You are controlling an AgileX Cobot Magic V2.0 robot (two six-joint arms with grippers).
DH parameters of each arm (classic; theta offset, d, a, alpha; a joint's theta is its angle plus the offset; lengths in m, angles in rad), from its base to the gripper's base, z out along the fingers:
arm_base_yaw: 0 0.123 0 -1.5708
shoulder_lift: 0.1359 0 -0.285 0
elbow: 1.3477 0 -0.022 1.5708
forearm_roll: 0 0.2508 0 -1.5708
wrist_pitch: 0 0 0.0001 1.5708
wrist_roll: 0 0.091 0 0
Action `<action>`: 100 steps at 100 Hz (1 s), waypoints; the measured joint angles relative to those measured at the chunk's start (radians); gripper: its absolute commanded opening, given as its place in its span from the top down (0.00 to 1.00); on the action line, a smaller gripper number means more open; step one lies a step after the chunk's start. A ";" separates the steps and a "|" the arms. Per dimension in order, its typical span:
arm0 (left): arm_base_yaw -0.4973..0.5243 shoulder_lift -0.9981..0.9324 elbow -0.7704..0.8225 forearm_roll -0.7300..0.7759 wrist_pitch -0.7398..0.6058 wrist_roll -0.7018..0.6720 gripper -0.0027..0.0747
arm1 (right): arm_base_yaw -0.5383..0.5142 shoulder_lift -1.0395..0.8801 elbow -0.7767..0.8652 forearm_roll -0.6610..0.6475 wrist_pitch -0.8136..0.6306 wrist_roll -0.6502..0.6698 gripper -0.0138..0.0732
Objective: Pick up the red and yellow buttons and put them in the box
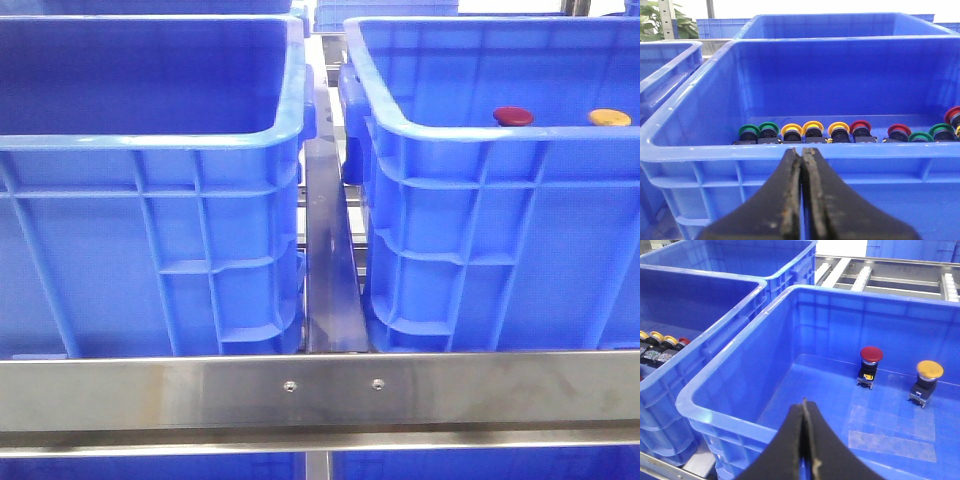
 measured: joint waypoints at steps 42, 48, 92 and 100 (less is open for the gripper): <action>0.000 0.000 0.000 0.000 0.000 0.000 0.99 | 0.000 0.000 0.000 0.000 0.002 0.000 0.92; 0.000 0.000 0.000 0.000 0.000 0.000 0.99 | 0.000 0.000 0.000 0.000 0.002 0.000 0.92; 0.000 0.000 0.000 0.000 0.002 0.000 0.99 | -0.029 -0.002 0.000 0.000 -0.012 0.000 0.92; 0.000 0.000 0.000 0.000 0.002 0.000 0.99 | -0.029 -0.002 0.000 0.000 -0.037 0.000 0.92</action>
